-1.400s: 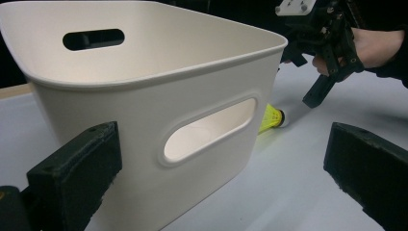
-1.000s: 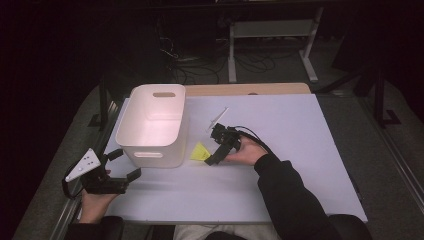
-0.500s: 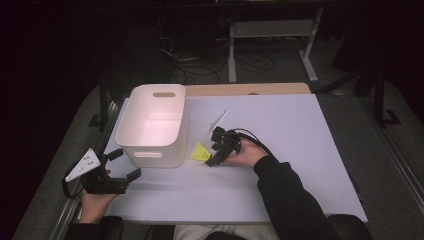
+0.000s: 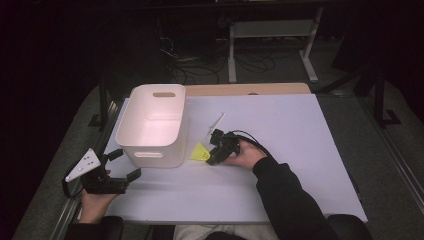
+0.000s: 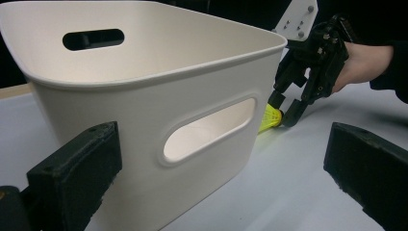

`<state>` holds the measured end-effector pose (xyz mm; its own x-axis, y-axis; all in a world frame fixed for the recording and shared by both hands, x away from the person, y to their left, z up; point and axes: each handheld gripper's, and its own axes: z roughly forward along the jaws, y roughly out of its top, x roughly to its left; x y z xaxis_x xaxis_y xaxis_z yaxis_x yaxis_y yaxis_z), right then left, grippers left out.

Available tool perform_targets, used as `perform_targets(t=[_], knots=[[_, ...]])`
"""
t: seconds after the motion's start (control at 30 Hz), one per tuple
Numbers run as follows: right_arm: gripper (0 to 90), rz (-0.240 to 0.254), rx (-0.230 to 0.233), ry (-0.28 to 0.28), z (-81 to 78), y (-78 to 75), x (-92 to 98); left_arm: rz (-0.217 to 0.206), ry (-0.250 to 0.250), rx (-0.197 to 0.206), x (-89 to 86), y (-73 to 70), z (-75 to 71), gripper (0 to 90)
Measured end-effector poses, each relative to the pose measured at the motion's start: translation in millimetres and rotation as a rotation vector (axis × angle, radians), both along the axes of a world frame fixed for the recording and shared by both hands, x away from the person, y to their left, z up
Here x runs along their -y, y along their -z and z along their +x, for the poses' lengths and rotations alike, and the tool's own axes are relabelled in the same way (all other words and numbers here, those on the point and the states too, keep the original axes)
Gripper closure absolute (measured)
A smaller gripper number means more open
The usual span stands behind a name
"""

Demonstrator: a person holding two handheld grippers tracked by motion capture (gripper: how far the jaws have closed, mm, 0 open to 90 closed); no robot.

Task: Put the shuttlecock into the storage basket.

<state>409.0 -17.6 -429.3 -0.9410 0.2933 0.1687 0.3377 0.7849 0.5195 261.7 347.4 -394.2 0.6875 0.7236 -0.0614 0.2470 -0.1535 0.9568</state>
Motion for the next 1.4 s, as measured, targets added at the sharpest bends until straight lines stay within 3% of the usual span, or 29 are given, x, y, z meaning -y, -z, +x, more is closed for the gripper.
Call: perform_targets(t=[0.53, 1.4], knots=[[63.0, 0.006, 0.004, 0.002, 0.1, -2.8, 1.5, 0.000, 0.000, 0.000, 0.0, 0.0, -0.1, 0.0], [63.2, 0.027, 0.025, 0.000, -7.8, -24.6, 14.5, 0.001, -0.002, -0.002, 0.2, 0.2, 0.0, 0.0]])
